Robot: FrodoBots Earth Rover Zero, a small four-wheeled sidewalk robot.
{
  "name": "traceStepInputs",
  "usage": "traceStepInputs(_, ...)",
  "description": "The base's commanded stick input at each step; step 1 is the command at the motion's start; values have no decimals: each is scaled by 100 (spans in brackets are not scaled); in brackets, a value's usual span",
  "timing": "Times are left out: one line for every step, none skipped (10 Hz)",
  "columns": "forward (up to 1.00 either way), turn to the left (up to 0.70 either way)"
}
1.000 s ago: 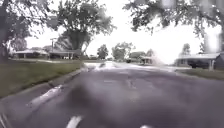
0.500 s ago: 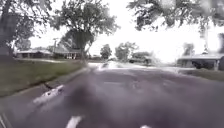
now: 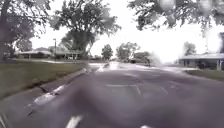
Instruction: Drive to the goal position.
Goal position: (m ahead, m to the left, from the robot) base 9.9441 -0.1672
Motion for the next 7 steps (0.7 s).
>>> traceStepInputs(50, 0)
traceStepInputs(50, 0)
traceStepInputs(50, 0)
traceStepInputs(50, 0)
traceStepInputs(50, 0)
traceStepInputs(50, 0)
traceStepInputs(50, 0)
